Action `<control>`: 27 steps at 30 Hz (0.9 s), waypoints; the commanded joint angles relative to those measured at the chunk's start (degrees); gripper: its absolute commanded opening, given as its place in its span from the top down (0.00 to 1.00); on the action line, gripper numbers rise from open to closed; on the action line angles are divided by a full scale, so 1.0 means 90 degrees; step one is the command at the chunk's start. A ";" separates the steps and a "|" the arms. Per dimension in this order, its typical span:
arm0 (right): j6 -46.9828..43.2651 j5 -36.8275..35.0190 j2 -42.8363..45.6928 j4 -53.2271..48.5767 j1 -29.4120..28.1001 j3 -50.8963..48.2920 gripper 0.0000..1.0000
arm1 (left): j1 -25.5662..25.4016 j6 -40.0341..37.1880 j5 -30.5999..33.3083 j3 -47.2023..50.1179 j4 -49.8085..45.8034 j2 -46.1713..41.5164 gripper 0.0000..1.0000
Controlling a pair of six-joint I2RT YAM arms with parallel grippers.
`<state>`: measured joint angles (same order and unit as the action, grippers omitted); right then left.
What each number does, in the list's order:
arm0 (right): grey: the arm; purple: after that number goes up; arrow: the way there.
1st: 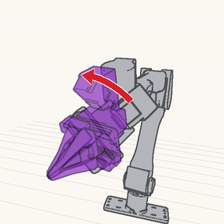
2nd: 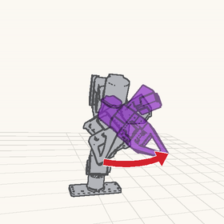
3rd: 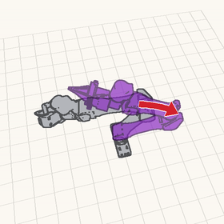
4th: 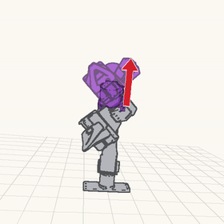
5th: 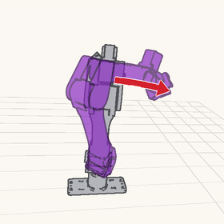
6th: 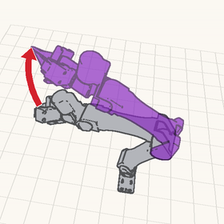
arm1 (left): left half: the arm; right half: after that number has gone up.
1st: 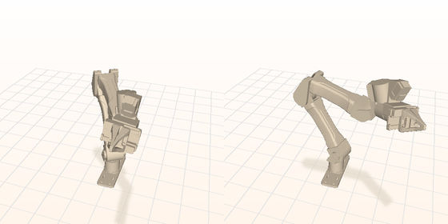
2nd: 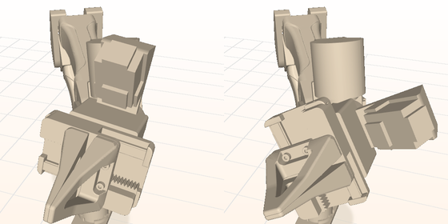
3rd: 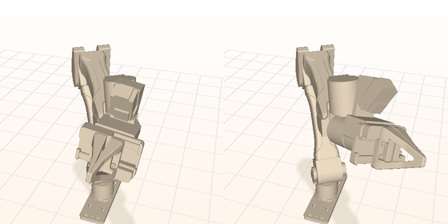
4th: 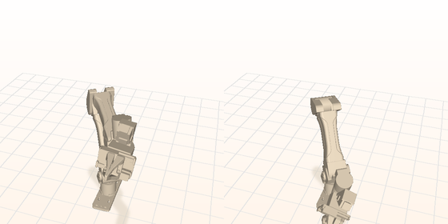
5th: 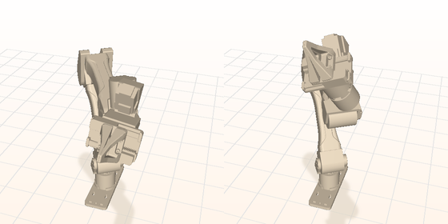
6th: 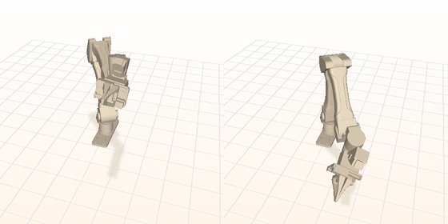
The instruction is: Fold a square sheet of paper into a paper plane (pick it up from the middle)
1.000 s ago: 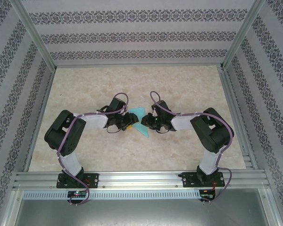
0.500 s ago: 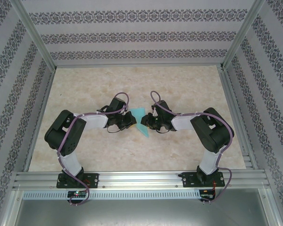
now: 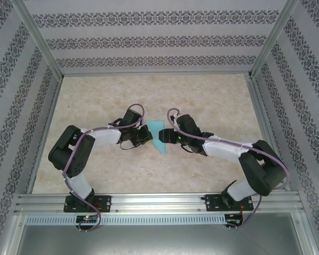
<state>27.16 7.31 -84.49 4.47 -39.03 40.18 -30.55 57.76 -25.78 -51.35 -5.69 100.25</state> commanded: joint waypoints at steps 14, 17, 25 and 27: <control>-0.3014 -0.2701 -0.0391 0.2153 -0.1860 -0.0982 0.56 | -0.0233 0.0542 0.0142 -0.0411 -0.0500 -0.0311 1.00; -0.3140 -0.2686 -0.0739 0.2381 -0.1922 -0.0868 0.56 | -0.0229 0.0563 0.0175 -0.0430 -0.0532 -0.0352 1.00; -0.3434 -0.3033 -0.1427 0.2920 -0.1934 -0.0711 0.58 | -0.0234 0.0581 0.0168 -0.0476 -0.0624 -0.0356 1.00; -0.3541 -0.3085 -0.1589 0.3018 -0.1940 -0.0640 0.62 | -0.0229 0.0608 0.0154 -0.0480 -0.0629 -0.0364 0.99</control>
<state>-2.33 -18.04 -97.01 26.92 -56.25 32.42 -31.97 62.08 -24.97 -53.93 -9.76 98.98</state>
